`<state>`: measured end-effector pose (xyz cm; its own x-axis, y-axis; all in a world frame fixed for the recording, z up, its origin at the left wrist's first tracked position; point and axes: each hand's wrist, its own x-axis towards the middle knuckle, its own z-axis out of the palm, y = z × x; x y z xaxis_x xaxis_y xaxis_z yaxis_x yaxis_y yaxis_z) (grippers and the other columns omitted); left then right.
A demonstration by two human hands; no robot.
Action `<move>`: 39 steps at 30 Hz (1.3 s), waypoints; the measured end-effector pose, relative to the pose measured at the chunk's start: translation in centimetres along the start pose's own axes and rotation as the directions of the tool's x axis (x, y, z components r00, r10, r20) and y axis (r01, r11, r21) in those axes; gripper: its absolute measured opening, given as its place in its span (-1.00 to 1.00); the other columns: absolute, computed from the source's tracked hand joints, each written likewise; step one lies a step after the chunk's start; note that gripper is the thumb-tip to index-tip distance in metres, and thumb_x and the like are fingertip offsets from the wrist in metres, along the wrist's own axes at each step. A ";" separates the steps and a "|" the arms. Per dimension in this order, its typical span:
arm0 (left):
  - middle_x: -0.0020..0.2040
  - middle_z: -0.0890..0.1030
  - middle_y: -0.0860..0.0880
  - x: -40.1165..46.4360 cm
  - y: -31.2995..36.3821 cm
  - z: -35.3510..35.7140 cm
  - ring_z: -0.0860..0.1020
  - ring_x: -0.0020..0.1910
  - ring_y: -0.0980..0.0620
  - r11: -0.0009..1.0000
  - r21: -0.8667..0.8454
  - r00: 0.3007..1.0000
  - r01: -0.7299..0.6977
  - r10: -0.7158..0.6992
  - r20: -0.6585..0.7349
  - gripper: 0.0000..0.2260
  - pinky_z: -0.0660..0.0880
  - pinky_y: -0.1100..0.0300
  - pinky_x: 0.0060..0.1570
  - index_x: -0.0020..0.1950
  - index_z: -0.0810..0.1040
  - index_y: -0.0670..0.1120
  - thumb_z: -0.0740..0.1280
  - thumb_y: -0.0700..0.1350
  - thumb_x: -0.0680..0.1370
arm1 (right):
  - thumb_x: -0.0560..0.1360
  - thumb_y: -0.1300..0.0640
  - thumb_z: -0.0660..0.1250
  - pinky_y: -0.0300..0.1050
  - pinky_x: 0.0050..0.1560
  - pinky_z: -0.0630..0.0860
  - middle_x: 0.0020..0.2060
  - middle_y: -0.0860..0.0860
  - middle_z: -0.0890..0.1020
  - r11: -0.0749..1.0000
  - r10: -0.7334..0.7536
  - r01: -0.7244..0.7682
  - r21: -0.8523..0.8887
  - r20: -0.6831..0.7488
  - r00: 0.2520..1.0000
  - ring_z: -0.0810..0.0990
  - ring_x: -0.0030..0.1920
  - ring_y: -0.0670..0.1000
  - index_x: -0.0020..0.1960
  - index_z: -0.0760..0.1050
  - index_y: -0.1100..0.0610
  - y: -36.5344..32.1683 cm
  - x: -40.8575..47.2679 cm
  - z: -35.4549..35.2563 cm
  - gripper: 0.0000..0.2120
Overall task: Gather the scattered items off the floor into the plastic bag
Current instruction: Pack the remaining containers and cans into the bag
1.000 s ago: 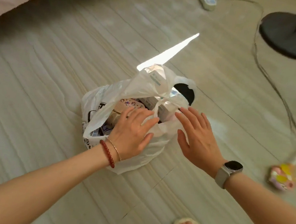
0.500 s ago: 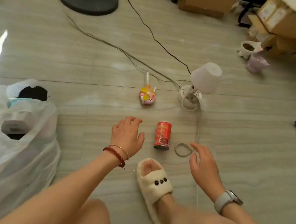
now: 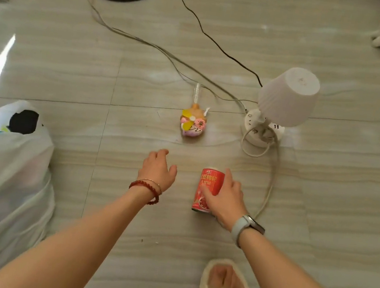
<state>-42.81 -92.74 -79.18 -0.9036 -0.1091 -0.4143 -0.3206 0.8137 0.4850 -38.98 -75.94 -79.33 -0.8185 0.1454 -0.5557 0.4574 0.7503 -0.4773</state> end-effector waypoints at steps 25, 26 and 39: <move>0.27 0.24 -0.21 10.1 1.3 0.7 0.28 0.29 -0.14 0.976 -0.216 0.961 -0.038 -0.024 -0.277 -0.22 0.36 0.01 0.28 0.35 0.28 0.03 0.21 0.24 0.14 | 0.39 -0.03 0.37 -0.16 0.04 0.42 0.01 -0.06 0.30 0.958 -0.215 0.197 0.210 0.068 0.974 0.50 0.04 0.05 0.18 0.22 0.00 0.2 8.2 -0.4 -0.54; 0.26 0.25 -0.21 9.0 0.1 -0.6 0.30 0.26 -0.14 0.978 -0.201 0.952 -0.051 -0.013 -0.306 -0.23 0.39 0.00 0.26 0.34 0.29 0.04 0.22 0.24 0.15 | 0.38 -0.03 0.38 -0.19 0.00 0.41 0.02 -0.06 0.32 0.946 -0.259 0.238 0.218 0.073 0.963 0.49 0.00 0.01 0.16 0.22 -0.01 -0.9 8.1 -0.4 -0.54; 0.27 0.28 -0.13 -7.9 -17.8 -18.9 0.27 0.15 0.10 0.988 -0.123 0.663 0.092 -0.153 -0.733 -0.28 0.35 0.16 0.18 0.33 0.28 0.06 0.26 0.23 0.20 | 0.37 0.04 0.42 -0.30 -0.21 0.49 0.10 0.05 0.44 0.605 -0.771 0.673 0.426 0.100 0.629 0.55 -0.02 -0.02 0.08 0.17 -0.13 -22.7 0.9 6.2 -0.53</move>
<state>-35.35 -117.15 -69.93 -0.7584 -0.6152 0.2153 -0.4347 0.7235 0.5363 -47.99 -96.89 -73.22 -0.8329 -0.5512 -0.0499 -0.1259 0.2766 -0.9527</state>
